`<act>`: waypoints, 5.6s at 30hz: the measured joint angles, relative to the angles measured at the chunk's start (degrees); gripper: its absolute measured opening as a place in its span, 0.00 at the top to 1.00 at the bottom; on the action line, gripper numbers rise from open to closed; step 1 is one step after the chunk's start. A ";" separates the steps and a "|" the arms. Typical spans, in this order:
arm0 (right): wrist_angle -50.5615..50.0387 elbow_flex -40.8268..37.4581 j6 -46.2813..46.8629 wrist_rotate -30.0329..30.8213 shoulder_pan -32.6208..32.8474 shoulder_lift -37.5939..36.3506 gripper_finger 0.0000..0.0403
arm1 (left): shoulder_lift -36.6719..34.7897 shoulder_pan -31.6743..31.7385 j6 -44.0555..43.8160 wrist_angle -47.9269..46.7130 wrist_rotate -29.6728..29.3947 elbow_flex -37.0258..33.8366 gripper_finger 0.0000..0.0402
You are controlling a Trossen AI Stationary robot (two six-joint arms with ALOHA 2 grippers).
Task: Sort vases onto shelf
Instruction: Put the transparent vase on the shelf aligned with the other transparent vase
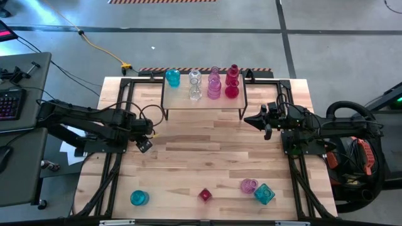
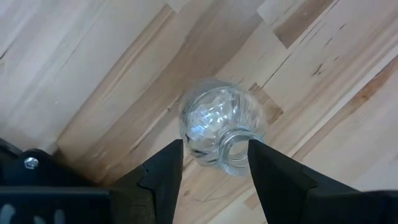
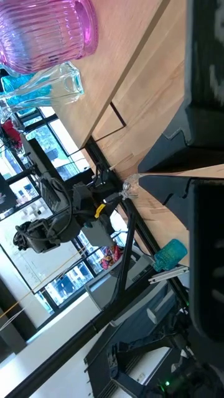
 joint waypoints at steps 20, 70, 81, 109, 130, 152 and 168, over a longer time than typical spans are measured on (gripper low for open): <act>0.01 0.00 0.01 0.00 0.00 0.01 1.00 | -1.85 0.02 0.03 1.37 3.30 -1.38 0.68; -0.01 0.00 0.00 0.00 0.00 0.01 1.00 | -0.55 0.88 6.62 1.29 2.29 1.88 0.97; 0.01 0.00 0.01 0.02 0.01 -0.01 1.00 | 0.79 9.15 16.32 0.97 2.22 11.27 0.97; -0.01 0.00 0.01 0.00 0.00 0.00 1.00 | 28.78 19.34 55.56 -8.08 0.08 49.03 0.95; -0.01 0.00 -0.01 0.01 -0.01 -0.01 1.00 | 49.06 19.19 83.60 -21.31 -1.73 76.10 0.95; -0.01 0.00 -0.01 0.00 -0.01 -0.01 1.00 | 51.23 19.94 98.66 -17.73 -8.45 78.80 0.95; -0.01 0.00 0.00 0.00 0.00 -0.01 1.00 | 53.01 20.68 98.31 -17.88 -7.59 78.87 0.95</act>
